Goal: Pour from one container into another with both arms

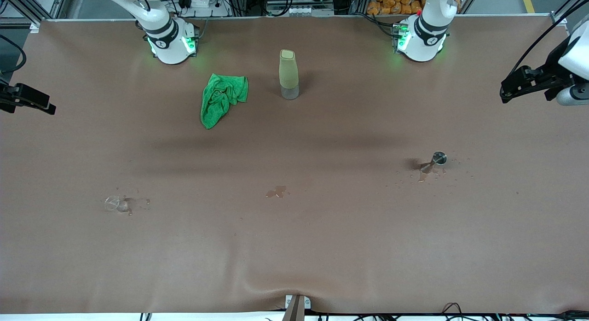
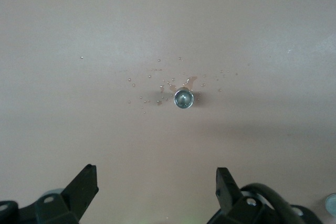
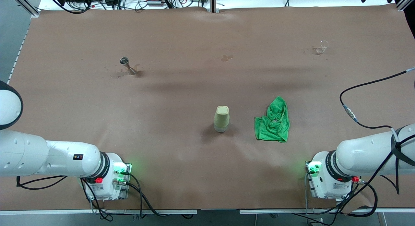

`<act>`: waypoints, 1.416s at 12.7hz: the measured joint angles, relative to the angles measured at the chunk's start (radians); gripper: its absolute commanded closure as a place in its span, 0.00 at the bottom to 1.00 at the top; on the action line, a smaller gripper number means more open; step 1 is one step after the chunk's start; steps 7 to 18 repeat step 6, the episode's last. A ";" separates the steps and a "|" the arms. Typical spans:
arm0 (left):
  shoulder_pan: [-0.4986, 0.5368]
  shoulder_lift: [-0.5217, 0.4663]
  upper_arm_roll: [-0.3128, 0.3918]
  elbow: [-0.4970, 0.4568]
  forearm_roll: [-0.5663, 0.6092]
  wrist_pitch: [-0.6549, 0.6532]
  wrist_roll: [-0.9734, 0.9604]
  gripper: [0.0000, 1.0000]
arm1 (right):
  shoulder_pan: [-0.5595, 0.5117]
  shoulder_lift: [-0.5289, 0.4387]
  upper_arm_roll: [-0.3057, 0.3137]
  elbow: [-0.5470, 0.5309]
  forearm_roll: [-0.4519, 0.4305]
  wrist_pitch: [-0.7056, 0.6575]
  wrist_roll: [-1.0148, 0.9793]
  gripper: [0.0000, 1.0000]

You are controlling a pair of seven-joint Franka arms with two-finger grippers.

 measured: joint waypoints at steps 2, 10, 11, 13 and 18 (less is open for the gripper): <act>-0.004 0.000 0.000 0.000 0.000 0.002 0.000 0.00 | -0.008 0.000 0.013 0.000 0.000 0.001 0.000 0.00; -0.021 -0.005 -0.001 0.001 0.000 0.003 0.011 0.00 | -0.011 0.000 0.025 0.000 -0.012 0.017 -0.001 0.00; -0.021 -0.005 -0.001 0.001 0.000 0.003 0.011 0.00 | -0.011 0.000 0.025 0.000 -0.012 0.017 -0.001 0.00; -0.021 -0.005 -0.001 0.001 0.000 0.003 0.011 0.00 | -0.011 0.000 0.025 0.000 -0.012 0.017 -0.001 0.00; -0.021 -0.005 -0.001 0.001 0.000 0.003 0.011 0.00 | -0.011 0.000 0.025 0.000 -0.012 0.017 -0.001 0.00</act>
